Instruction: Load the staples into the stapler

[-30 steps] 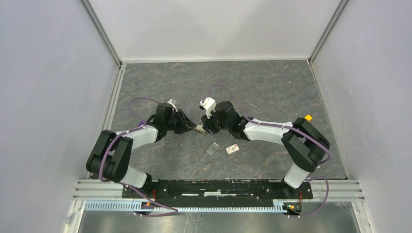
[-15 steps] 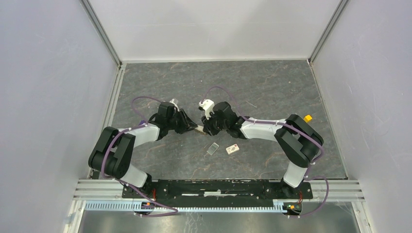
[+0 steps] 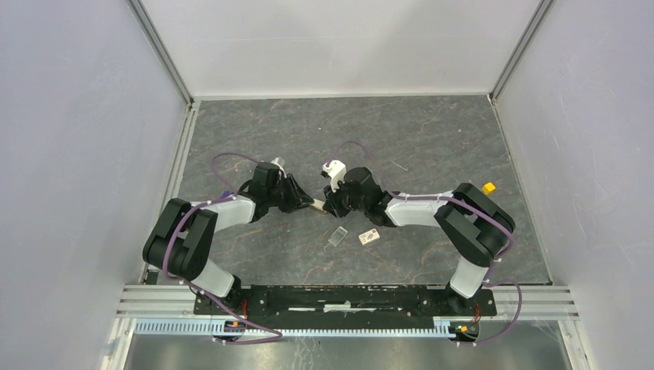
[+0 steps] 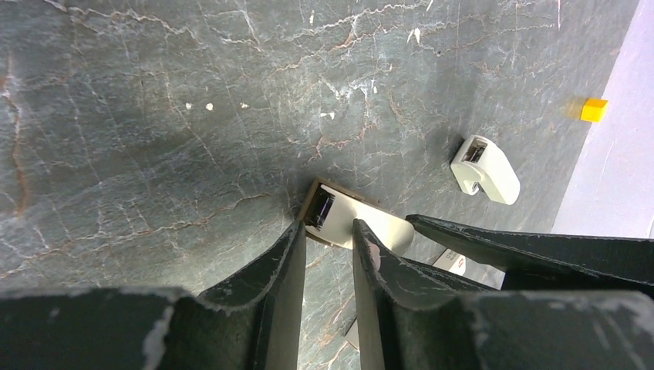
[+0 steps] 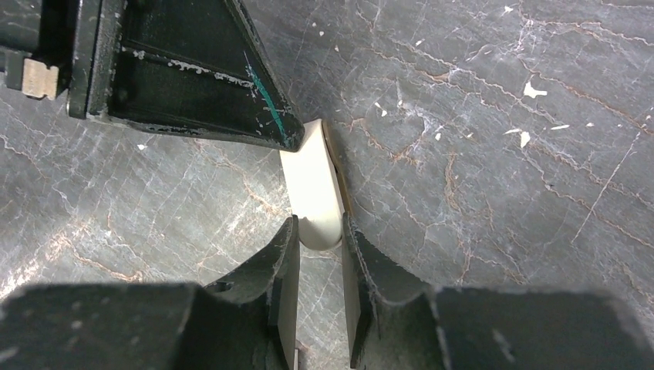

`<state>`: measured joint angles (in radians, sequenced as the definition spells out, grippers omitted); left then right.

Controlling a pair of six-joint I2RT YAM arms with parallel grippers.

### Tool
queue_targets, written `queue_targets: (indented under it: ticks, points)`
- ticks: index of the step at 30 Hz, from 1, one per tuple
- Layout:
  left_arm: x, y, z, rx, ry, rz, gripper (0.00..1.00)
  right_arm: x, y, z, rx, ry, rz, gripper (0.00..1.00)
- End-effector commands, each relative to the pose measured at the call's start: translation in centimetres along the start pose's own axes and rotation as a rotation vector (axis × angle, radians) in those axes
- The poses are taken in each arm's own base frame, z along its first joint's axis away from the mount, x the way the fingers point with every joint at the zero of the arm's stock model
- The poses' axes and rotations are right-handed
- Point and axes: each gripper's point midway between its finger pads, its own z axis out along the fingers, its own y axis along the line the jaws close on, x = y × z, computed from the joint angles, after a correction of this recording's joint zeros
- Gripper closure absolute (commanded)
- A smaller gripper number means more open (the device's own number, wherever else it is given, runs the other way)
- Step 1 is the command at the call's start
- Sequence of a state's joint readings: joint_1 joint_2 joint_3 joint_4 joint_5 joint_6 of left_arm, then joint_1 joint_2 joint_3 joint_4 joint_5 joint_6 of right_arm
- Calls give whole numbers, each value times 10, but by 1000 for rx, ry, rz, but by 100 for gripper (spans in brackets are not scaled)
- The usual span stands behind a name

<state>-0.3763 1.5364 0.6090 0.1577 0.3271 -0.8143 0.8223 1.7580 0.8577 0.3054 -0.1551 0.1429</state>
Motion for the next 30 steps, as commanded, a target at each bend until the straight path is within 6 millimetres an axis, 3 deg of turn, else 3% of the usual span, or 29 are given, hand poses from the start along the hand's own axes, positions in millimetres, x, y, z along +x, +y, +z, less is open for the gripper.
queue_targets:
  ticks: [1, 13, 16, 20, 26, 30]
  points:
    - [0, -2, 6, 1, -3, 48, 66, 68, -9, -3, 47, 155, 50, 74]
    - [10, 2, 8, 14, 10, 15, 69, 99, -18, -11, 109, 212, 99, 75]
    - [11, 0, 7, 22, 14, 13, 69, 99, -17, -12, 107, 210, 99, 75]
    - [5, -7, 7, 36, 0, 15, 69, 85, -20, -10, 124, 194, 96, 74]
    - [-15, -28, 7, 67, -20, 41, 68, 36, -13, -10, 102, 102, 98, 71]
    - [-27, -35, -1, 40, -48, 81, 62, 8, -8, -13, 77, 43, 102, 66]
